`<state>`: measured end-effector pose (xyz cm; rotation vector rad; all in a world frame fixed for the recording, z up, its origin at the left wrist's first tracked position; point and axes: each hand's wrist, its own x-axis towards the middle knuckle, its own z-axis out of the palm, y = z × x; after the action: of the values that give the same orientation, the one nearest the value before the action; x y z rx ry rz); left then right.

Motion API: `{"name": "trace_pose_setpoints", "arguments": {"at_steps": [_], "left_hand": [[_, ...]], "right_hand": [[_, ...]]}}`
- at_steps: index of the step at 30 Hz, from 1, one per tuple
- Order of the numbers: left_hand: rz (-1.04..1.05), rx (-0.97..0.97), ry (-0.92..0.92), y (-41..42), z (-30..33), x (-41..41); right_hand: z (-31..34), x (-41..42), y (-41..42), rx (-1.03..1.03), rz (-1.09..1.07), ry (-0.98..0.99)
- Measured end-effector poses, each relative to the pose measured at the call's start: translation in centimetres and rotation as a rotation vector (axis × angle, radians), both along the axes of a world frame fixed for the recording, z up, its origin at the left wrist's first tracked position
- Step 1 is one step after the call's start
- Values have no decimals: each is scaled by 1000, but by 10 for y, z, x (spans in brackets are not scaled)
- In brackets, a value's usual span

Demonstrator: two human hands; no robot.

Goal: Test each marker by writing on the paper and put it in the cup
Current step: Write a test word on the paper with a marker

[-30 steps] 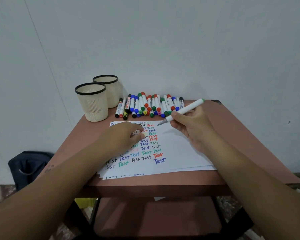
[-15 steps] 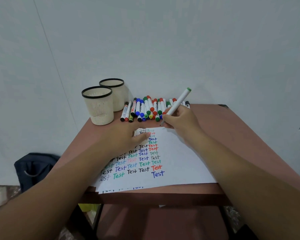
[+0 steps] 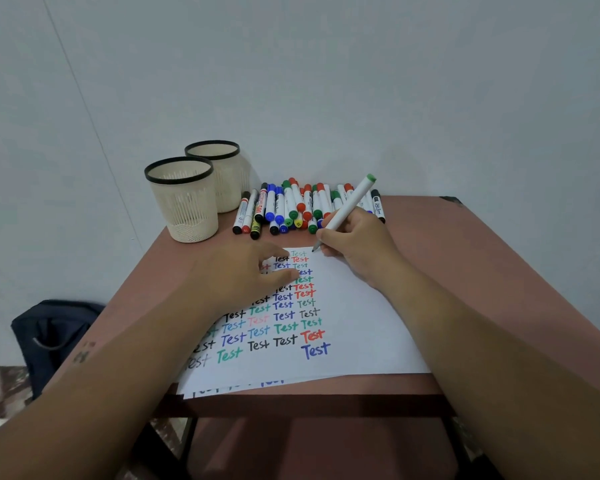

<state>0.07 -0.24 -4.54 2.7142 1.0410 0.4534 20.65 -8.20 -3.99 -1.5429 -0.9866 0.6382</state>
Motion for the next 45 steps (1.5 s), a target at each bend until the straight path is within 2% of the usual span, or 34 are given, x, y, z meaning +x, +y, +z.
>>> {"name": "trace_pose_setpoints", "arguments": {"at_steps": [12, 17, 24, 38, 45], "left_hand": [[14, -2, -2, 1, -1, -1], [23, -31, 7, 0, -1, 0], [23, -18, 11, 0, 0, -1], [19, -36, -7, 0, 0, -1], [21, -23, -12, -1, 0, -1]], "right_hand": [[0, 1, 1, 9, 10, 53], [-2, 0, 1, -20, -10, -54], [-1, 0, -2, 9, -45, -1], [-1, 0, -4, -22, -46, -121], [-1, -1, -4, -28, -15, -74]]}}
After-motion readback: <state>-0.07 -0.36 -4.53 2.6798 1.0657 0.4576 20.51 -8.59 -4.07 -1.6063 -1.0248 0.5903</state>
